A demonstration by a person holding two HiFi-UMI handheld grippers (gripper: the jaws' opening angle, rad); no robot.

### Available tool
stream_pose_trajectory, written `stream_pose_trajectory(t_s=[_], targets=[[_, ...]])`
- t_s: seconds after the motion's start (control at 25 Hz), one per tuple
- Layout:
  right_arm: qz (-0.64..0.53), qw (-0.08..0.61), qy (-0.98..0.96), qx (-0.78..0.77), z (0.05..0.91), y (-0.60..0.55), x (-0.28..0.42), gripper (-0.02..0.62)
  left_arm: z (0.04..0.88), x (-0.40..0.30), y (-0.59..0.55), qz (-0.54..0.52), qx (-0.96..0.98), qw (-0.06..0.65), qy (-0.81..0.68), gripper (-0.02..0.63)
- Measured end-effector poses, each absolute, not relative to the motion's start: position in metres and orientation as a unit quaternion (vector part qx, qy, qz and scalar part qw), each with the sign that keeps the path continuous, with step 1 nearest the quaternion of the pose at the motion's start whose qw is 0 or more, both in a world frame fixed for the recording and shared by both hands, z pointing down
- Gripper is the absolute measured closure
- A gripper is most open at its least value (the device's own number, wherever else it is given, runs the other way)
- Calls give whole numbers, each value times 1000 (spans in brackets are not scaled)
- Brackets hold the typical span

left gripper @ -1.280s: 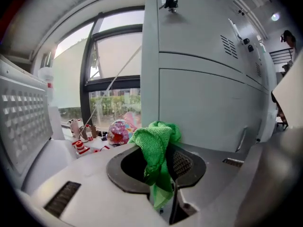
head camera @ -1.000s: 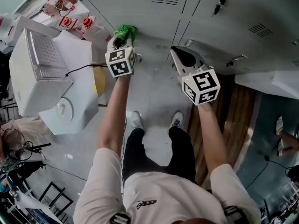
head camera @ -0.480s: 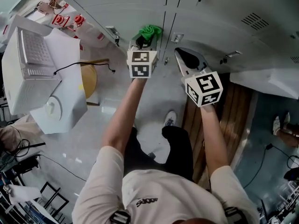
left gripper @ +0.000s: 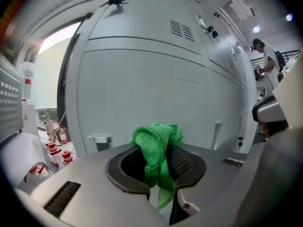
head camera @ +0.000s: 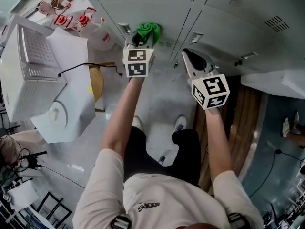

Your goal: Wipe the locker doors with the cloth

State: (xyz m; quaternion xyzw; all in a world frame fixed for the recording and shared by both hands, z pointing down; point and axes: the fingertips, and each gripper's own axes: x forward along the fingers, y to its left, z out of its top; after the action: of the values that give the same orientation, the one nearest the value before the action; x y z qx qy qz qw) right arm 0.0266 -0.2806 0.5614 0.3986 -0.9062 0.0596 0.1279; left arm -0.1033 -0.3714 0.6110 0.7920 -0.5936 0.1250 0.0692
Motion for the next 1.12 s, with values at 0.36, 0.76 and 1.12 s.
stream_pose_trajectory(t_s=[0.36,0.76,1.12], targets=[[62,118,-906,402,592,-280,-31,587,653,-250,-366,129,721,113,-672,509],[58,136,-895,421,621,-281,-3,586,675,-197,-370,118,758,88,-635,509],[48,157,-883,439,647,-276,48,586,704,-75,-368,126,813,91,-561,511]])
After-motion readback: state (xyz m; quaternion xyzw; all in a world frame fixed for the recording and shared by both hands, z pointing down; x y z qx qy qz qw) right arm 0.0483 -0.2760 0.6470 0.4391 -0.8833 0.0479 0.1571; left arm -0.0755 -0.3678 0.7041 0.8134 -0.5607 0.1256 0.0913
